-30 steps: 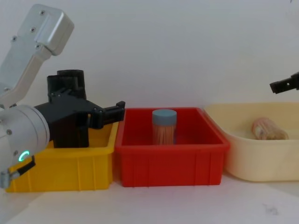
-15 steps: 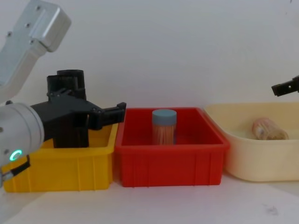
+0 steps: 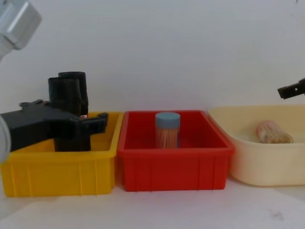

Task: Pick up the garbage bag with the one hand and transfer it to the other hand.

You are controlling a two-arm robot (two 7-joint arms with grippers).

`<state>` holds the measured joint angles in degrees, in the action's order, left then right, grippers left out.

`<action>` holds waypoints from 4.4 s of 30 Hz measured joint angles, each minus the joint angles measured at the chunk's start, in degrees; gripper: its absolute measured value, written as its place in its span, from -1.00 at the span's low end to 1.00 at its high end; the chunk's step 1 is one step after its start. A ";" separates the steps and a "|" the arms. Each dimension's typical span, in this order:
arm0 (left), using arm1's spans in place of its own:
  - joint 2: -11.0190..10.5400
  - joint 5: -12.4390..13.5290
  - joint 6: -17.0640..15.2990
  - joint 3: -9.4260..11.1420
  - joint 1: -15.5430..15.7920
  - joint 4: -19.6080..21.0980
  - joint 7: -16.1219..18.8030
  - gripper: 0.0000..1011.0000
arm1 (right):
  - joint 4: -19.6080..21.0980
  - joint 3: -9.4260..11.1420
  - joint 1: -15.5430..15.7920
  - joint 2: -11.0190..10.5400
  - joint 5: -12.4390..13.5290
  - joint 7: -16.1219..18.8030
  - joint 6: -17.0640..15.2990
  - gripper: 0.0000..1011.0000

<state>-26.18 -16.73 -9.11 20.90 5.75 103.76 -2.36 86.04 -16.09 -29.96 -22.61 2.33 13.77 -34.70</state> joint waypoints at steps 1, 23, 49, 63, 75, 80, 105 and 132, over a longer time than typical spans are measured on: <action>-0.05 -0.15 -0.35 -0.38 -0.36 0.38 0.29 0.98 | 0.00 0.00 0.00 0.00 0.00 0.00 0.00 0.98; 1.75 -2.86 -5.97 -5.80 4.27 -3.63 1.87 0.98 | -0.03 0.00 0.00 0.01 0.01 0.00 0.01 0.98; 4.85 -7.36 -10.05 -2.36 17.61 -18.57 -11.69 0.59 | -0.02 0.00 0.00 0.01 0.01 0.00 0.01 0.98; 5.25 -7.71 -10.65 -1.77 19.18 -20.27 -13.27 0.08 | -0.02 0.00 0.00 0.01 0.01 0.00 0.01 0.98; 5.14 -6.61 -11.23 -2.30 20.13 -16.37 -12.36 0.05 | -0.02 0.00 0.00 0.00 0.01 0.00 0.01 0.98; 5.47 -6.62 -11.60 -2.81 21.24 -14.59 -12.28 0.05 | -0.02 0.00 0.00 0.00 0.01 0.00 0.01 0.98; 13.48 -11.73 -10.59 1.51 31.75 -21.91 -19.77 0.05 | -0.03 0.00 0.00 0.00 0.01 0.00 0.01 0.98; 20.83 -13.42 -7.85 7.98 40.38 -39.00 -26.58 0.05 | 0.92 0.63 0.62 -0.11 1.80 3.08 1.49 0.98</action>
<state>-5.35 -30.14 -16.95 28.87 46.13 64.77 -28.94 86.96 -15.46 -29.34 -22.73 4.13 16.85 -33.21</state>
